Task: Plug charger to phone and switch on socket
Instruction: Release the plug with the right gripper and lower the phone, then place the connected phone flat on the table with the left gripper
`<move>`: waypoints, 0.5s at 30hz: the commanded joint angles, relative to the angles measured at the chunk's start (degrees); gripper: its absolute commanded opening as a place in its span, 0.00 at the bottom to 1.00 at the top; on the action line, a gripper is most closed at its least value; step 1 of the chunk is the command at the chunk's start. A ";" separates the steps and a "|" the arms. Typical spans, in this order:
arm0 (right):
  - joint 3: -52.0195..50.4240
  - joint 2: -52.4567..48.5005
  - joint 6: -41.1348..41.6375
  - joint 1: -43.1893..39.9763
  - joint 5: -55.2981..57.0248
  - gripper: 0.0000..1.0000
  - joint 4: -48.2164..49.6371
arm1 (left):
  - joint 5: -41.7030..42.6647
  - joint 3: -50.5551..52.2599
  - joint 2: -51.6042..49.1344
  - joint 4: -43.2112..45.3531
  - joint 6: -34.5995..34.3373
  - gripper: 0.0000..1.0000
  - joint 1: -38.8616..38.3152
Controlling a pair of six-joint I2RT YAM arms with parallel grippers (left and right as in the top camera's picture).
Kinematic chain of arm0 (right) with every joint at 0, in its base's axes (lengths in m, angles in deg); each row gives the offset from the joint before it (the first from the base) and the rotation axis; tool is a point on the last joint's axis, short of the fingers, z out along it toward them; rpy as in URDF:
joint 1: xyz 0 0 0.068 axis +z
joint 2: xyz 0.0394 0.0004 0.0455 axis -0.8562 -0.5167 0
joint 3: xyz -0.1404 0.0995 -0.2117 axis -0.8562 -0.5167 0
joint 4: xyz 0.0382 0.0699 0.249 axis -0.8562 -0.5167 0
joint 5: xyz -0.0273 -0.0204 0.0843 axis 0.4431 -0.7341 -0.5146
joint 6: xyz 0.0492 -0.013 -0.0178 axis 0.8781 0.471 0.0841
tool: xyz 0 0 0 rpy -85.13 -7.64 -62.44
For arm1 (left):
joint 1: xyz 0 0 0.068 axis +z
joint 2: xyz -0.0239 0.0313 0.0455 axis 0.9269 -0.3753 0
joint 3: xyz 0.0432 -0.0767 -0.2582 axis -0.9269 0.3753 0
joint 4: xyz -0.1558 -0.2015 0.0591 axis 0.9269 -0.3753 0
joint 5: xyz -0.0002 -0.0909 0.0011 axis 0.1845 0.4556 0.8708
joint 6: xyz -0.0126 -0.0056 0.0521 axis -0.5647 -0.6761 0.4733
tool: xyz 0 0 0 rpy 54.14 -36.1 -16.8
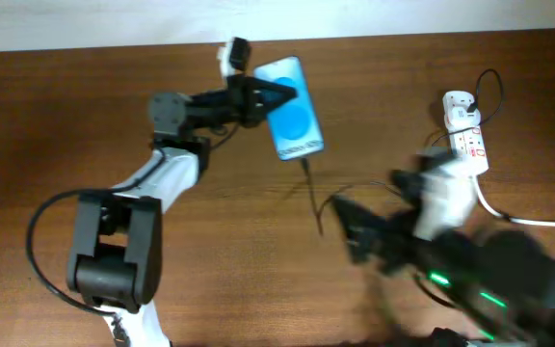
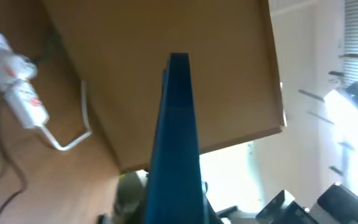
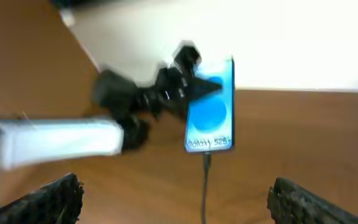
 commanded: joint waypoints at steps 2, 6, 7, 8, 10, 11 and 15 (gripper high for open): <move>0.31 13.14 4.37 -0.11 13.05 0.99 -6.67 | -8.17 -6.47 4.87 -21.77 14.27 0.00 -14.03; 0.09 11.30 5.88 -0.11 14.40 0.99 -11.30 | -25.11 -13.57 4.85 -84.63 65.68 0.00 -12.66; 0.09 9.68 5.88 -0.11 15.28 0.99 -11.28 | -26.77 -13.57 4.81 -89.79 72.39 0.00 -10.78; 0.09 8.00 5.90 -0.11 16.09 0.99 -11.21 | -28.00 -13.57 4.61 -93.37 76.61 0.00 -8.98; 0.09 3.89 5.90 -0.11 16.26 0.99 -10.27 | -28.11 -13.57 3.28 -94.64 80.39 0.02 -5.73; 0.09 1.68 6.36 -0.11 16.28 0.99 -9.97 | -28.09 -13.57 2.14 -95.06 81.13 0.02 -4.98; 0.09 -7.96 13.84 -0.44 16.70 0.99 -9.79 | -23.34 -13.57 -8.55 -96.61 84.11 0.03 -3.26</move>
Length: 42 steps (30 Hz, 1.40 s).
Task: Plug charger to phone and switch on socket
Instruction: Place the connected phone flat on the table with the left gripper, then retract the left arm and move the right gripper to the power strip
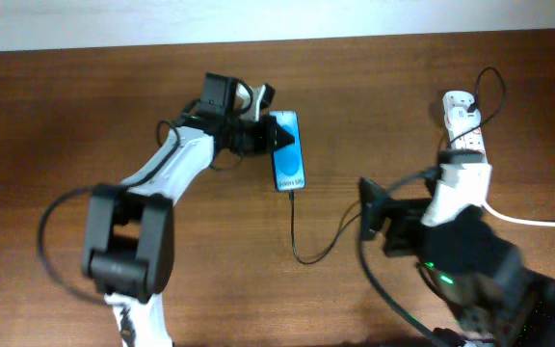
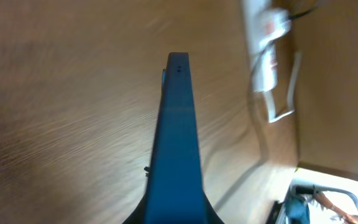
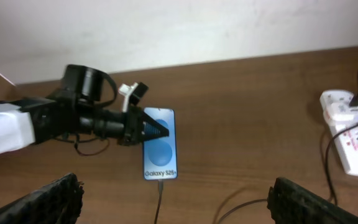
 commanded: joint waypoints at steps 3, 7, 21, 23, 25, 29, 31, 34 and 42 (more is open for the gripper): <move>-0.13 -8.50 12.31 -8.55 -1.31 0.99 -0.90 | 3.91 -0.61 -7.04 -1.20 5.20 0.09 1.77; -0.13 -16.52 12.66 -21.57 -13.70 0.99 -1.44 | 3.65 -0.57 -8.09 -1.88 5.42 0.21 1.77; -0.15 -28.26 15.02 -30.56 -20.39 0.99 -3.39 | -15.28 -0.57 -8.20 -13.03 6.47 1.00 0.48; -0.17 -28.26 15.02 -31.65 -20.59 0.99 -3.50 | -18.05 -0.57 -8.20 -14.47 6.47 1.00 0.55; -0.17 -28.33 14.95 -31.89 -20.59 0.99 -3.56 | -20.33 -0.87 -8.15 -15.02 6.78 0.99 0.57; -0.17 -28.33 14.56 -31.93 -19.08 0.99 -3.69 | -34.38 -4.92 0.98 -19.82 6.93 0.99 3.45; -0.04 -28.17 14.51 -31.93 -16.04 0.99 3.19 | -41.46 -4.92 9.92 -18.21 6.91 0.99 5.09; 0.92 -25.77 -3.19 -31.93 0.22 0.99 40.19 | -49.22 -4.92 27.89 5.64 15.63 0.99 5.35; 0.85 -5.42 -48.89 -32.15 17.42 0.99 45.55 | -62.69 -4.96 53.40 -10.78 34.27 0.99 10.43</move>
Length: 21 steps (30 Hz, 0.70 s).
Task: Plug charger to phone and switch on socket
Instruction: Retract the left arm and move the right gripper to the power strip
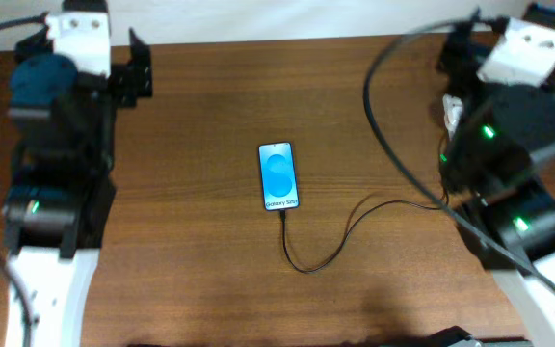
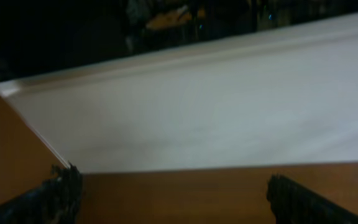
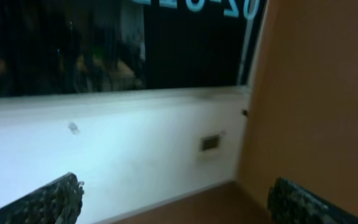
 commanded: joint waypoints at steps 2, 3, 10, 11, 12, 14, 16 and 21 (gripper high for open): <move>0.37 16.11 -1.01 -0.63 -1.60 0.99 -12.33 | 2.47 0.33 12.57 -7.45 2.67 0.99 0.28; 0.37 21.42 0.00 -0.70 -2.51 0.99 -14.86 | 3.15 0.50 16.44 -8.15 2.10 0.99 0.33; 0.26 38.42 0.63 -10.54 6.10 0.99 -15.10 | 12.15 10.54 32.04 -4.85 -1.18 0.99 3.78; 0.26 40.06 0.85 -12.70 4.42 0.99 -16.02 | 12.15 12.33 32.65 -2.78 -1.20 0.99 3.80; 0.26 43.19 6.60 -14.86 1.90 0.98 -20.02 | 12.15 13.75 32.83 -0.28 -2.82 0.99 3.80; -0.33 48.96 12.55 -17.42 -13.70 0.99 -27.26 | 12.13 13.92 33.07 1.79 -6.56 0.99 3.82; -3.17 58.64 17.09 -22.03 -24.09 0.99 -30.27 | 12.13 13.77 33.90 5.27 -6.54 0.99 3.82; -4.46 65.05 24.15 -28.65 -30.91 0.99 -31.34 | 7.78 13.00 36.50 8.59 -6.34 0.99 3.85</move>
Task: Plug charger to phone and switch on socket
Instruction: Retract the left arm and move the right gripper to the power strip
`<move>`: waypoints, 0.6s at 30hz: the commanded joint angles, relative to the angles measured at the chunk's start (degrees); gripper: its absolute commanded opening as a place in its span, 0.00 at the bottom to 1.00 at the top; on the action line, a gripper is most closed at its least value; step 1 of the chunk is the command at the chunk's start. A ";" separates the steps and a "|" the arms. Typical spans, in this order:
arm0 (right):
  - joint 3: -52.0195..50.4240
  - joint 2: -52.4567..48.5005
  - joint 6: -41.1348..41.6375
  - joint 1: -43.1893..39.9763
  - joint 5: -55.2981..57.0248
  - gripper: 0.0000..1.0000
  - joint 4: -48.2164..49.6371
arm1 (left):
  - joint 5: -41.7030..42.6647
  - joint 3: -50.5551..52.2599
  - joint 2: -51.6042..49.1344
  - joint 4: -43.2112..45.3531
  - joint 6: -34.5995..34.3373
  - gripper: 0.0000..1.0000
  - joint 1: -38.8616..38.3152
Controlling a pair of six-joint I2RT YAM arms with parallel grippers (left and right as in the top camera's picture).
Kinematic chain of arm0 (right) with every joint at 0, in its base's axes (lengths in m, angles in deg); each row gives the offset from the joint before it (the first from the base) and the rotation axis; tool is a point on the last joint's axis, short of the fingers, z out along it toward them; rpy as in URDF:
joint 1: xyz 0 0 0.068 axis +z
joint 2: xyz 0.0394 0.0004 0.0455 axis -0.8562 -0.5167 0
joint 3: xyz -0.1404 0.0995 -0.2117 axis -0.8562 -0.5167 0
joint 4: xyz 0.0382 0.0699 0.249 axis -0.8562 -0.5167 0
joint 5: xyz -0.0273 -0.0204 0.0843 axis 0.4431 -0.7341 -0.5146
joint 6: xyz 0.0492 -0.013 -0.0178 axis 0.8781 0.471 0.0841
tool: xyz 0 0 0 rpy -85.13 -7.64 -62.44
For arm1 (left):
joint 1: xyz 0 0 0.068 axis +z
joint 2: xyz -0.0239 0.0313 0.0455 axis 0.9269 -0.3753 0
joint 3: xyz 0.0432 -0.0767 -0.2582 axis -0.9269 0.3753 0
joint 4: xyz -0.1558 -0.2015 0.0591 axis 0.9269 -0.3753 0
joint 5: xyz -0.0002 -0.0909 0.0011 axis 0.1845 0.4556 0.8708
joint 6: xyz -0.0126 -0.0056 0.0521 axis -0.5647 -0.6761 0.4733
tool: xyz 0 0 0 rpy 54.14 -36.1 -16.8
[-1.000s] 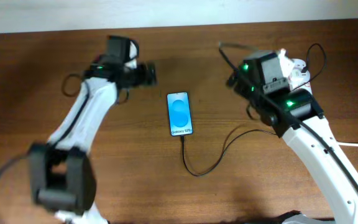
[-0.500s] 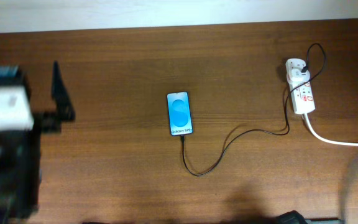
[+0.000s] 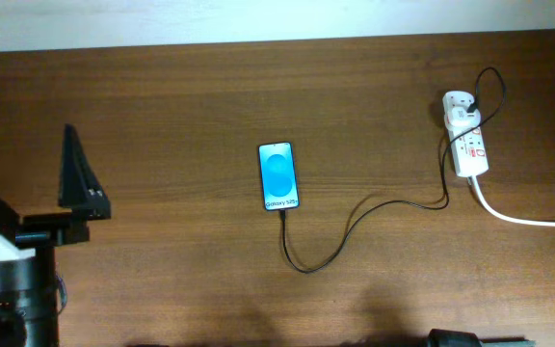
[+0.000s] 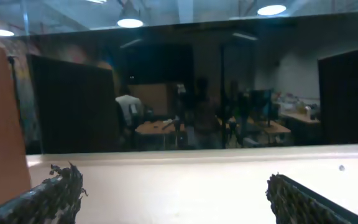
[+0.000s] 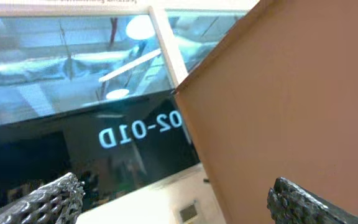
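Note:
The blue-screened phone (image 3: 279, 176) lies flat, face up, at the table's middle. A thin black charger cable (image 3: 306, 267) runs from its near end, loops forward and goes right to the white power strip (image 3: 466, 140), where a plug sits at the far end. The state of the strip's switch cannot be told. My left arm (image 3: 13, 280) stands at the front left corner, one dark finger (image 3: 78, 178) showing, far from the phone. In the left wrist view my left gripper (image 4: 179, 199) is open and empty, facing a window. My right gripper (image 5: 179, 202) is open too, aimed upward; it is absent from the overhead view.
The strip's white mains cord (image 3: 533, 222) leaves over the right edge. A pale wall strip (image 3: 258, 19) borders the wooden table (image 3: 162, 116) at the back. The wrist views show only a dark window, ceiling lights and a brown panel (image 5: 303, 93).
Both arms stood tall at the table's left and right sides; now the left one is low at the front left corner and the right one is outside the overhead view. Phone and cable lie unmoved.
My left gripper held the phone, cable in it, raised at the back of the table while the open right gripper was at the front right. Then the phone was held on edge nearer the middle. Later it lay flat, released, and both arms have drawn away.

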 commanded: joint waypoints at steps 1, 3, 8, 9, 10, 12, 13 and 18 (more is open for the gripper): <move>-2.21 0.00 6.58 -0.20 -8.37 0.99 4.33 | -2.14 -0.46 5.95 0.17 -0.50 0.99 0.37; -5.53 0.00 6.60 -0.22 -9.99 0.99 9.51 | -1.70 3.50 14.99 0.31 -0.52 0.99 0.37; -21.09 0.00 23.91 0.44 -15.69 0.99 21.68 | -0.59 18.45 30.93 7.32 -0.59 0.99 1.84; -23.61 0.00 29.29 1.60 -19.08 0.99 21.73 | 1.27 21.55 33.53 9.16 -2.12 0.99 3.82; -24.48 0.00 29.27 1.79 -19.08 0.99 21.73 | 2.86 22.53 34.86 9.14 -3.69 0.99 5.01; -25.42 0.00 29.27 1.79 -19.80 0.99 21.70 | 4.70 24.98 37.64 8.90 -5.03 0.99 9.46; -25.44 0.00 29.27 1.79 -20.20 0.99 21.64 | 6.34 25.38 37.64 9.18 -7.26 1.00 11.41; -29.09 -0.04 26.29 4.15 -18.75 0.99 23.41 | 8.61 25.44 37.64 9.84 -9.14 0.99 13.22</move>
